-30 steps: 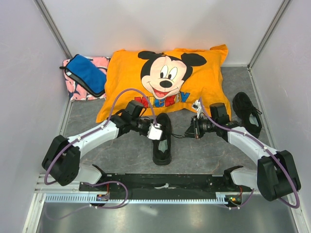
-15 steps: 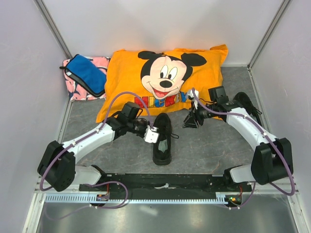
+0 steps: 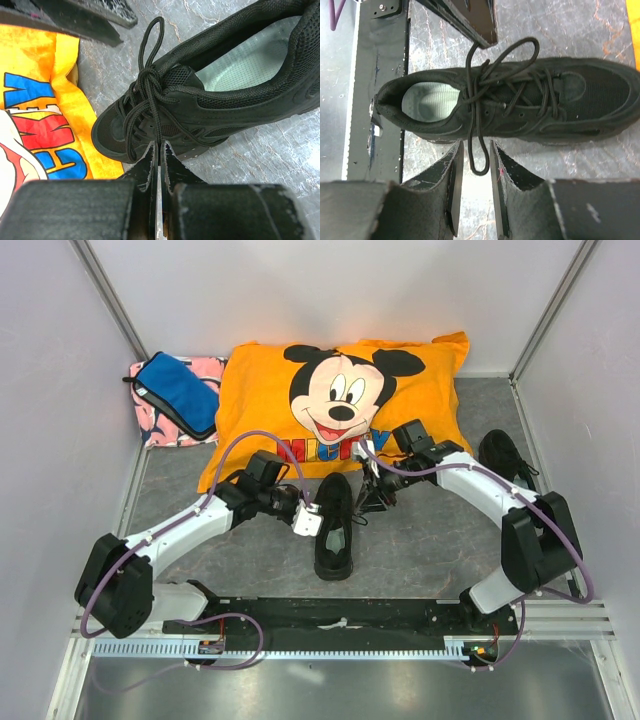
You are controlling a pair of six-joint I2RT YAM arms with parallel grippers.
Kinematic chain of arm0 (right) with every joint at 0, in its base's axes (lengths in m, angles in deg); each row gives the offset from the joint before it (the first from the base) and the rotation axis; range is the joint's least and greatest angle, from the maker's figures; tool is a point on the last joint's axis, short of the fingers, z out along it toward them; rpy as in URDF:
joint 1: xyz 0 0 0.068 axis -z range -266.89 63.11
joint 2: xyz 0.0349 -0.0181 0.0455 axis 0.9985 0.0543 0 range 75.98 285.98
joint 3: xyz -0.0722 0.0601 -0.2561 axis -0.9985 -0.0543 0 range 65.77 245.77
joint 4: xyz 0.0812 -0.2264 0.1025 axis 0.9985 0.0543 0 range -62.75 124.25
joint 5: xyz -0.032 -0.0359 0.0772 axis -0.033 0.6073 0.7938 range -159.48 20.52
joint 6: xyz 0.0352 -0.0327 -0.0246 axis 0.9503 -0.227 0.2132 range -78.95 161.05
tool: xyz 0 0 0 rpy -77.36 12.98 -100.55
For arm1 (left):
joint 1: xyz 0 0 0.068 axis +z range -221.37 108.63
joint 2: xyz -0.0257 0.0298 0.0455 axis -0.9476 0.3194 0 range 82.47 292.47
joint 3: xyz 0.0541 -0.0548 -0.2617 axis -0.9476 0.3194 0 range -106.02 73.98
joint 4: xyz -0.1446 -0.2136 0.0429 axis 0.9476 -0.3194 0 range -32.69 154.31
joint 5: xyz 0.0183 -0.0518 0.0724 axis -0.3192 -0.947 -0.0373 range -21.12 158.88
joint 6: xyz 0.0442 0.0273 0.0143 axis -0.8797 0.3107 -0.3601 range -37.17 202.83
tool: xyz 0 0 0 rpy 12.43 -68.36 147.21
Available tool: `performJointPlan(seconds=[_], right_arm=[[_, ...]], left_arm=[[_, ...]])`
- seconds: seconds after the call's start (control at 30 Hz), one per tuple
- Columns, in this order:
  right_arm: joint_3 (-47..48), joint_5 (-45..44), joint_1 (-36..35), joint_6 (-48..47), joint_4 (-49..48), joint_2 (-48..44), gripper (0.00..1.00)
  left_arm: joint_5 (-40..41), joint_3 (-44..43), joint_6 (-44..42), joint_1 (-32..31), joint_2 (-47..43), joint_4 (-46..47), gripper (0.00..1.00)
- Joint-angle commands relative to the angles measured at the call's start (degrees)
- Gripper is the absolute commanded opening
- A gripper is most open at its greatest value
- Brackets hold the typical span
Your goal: Tie the shoes
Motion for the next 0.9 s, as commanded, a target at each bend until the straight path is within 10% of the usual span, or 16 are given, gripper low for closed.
performJointPlan(seconds=[0.0,0.87], right_arm=[[3.48,2.6,-1.74,-2.57,-2.7,1.22,0.34],[4.98,1.55,-4.65,-6.08,-0.33,4.57,0.16]], left_arm=[[-2.16,-0.36,-3.03,0.07,-0.37,-0.22,0.01],[-2.16,-0.36,-3.47,0.16,0.16,-0.13,0.01]])
